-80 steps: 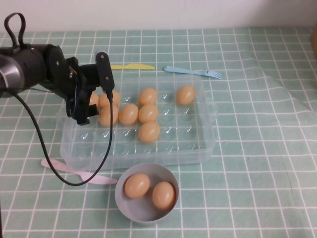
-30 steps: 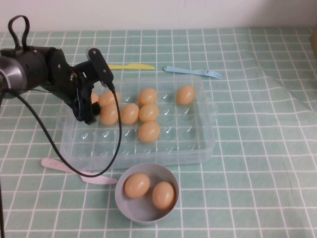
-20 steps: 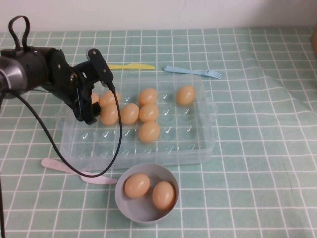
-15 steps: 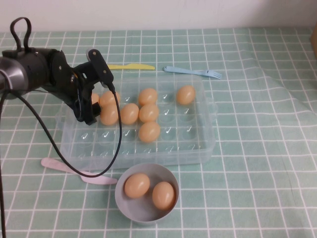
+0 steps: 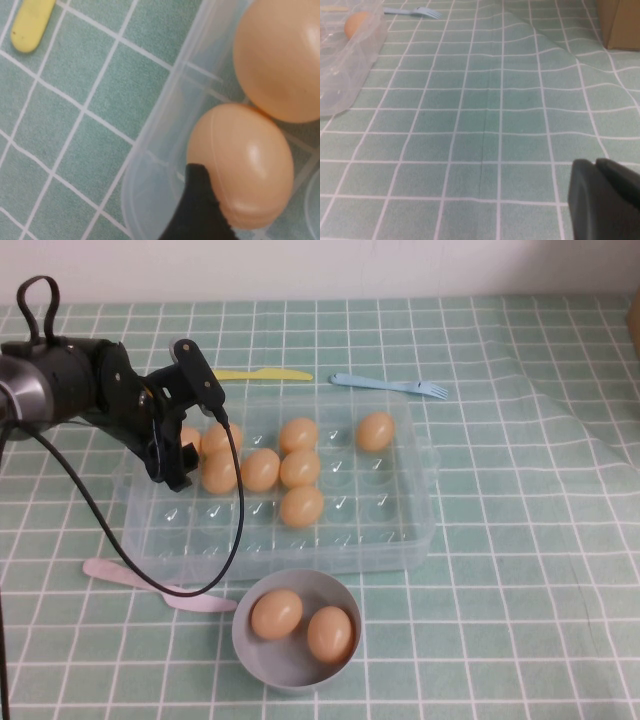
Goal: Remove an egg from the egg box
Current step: Pick up the egg from the plastic box
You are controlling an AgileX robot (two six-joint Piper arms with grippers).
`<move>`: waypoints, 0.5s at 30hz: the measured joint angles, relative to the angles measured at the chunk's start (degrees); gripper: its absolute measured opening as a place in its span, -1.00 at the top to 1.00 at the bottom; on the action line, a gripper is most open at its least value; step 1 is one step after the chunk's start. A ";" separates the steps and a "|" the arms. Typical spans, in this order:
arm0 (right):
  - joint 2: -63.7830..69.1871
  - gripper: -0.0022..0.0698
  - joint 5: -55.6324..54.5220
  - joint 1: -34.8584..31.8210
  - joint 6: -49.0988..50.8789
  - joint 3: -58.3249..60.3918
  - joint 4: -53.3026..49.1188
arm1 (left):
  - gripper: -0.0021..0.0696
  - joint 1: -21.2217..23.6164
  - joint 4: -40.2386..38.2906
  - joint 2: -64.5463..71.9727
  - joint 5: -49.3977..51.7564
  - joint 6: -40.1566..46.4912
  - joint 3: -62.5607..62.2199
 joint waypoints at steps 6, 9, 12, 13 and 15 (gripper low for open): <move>0.00 0.99 0.00 0.00 0.00 0.00 0.00 | 0.01 0.04 0.00 0.00 -0.56 0.00 -0.13; 0.00 0.99 0.00 0.00 0.00 0.00 0.00 | 0.07 0.04 0.00 0.00 -0.56 0.00 -0.13; 0.00 0.99 0.00 0.00 0.00 0.00 0.00 | 0.08 0.04 0.00 0.00 -0.56 0.00 -0.13; 0.00 0.99 0.00 0.00 0.00 0.00 0.00 | 0.08 0.04 0.00 0.00 -0.56 0.00 -0.13; 0.00 0.99 0.00 0.00 0.00 0.00 0.00 | 0.08 0.04 0.00 0.00 -0.56 0.00 -0.13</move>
